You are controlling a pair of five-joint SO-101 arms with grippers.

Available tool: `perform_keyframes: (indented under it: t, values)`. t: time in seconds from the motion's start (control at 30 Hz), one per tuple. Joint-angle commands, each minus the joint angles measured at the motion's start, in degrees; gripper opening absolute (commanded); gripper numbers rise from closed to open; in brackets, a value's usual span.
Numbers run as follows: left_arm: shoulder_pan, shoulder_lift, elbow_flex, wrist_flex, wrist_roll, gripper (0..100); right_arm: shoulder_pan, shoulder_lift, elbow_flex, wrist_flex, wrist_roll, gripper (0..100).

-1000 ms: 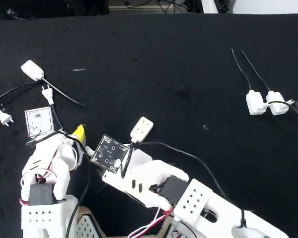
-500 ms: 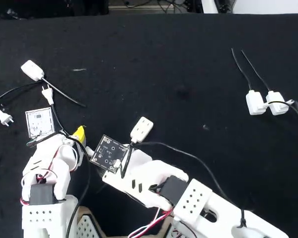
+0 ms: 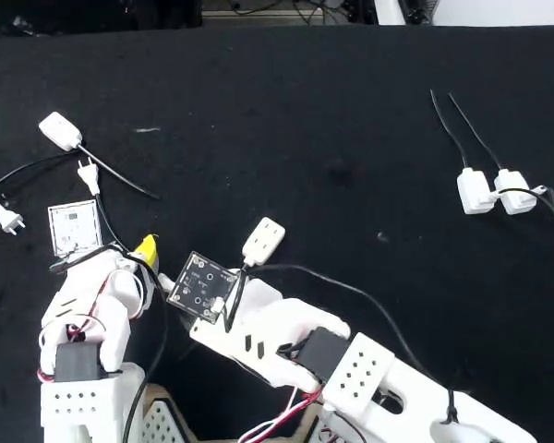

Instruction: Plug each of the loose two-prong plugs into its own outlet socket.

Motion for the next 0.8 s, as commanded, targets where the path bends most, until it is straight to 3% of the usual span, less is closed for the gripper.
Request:
perform_keyframes:
  t: [0.0,0.77]
  values:
    - [-0.31,-0.09,-0.31,-0.18,-0.79,20,-0.70,-2.24,-3.21,0.09,-0.53,1.1]
    - [0.04,0.09,0.84,-0.18,-3.25,20,-0.70,-2.24,-3.21,0.18,-0.53,1.1]
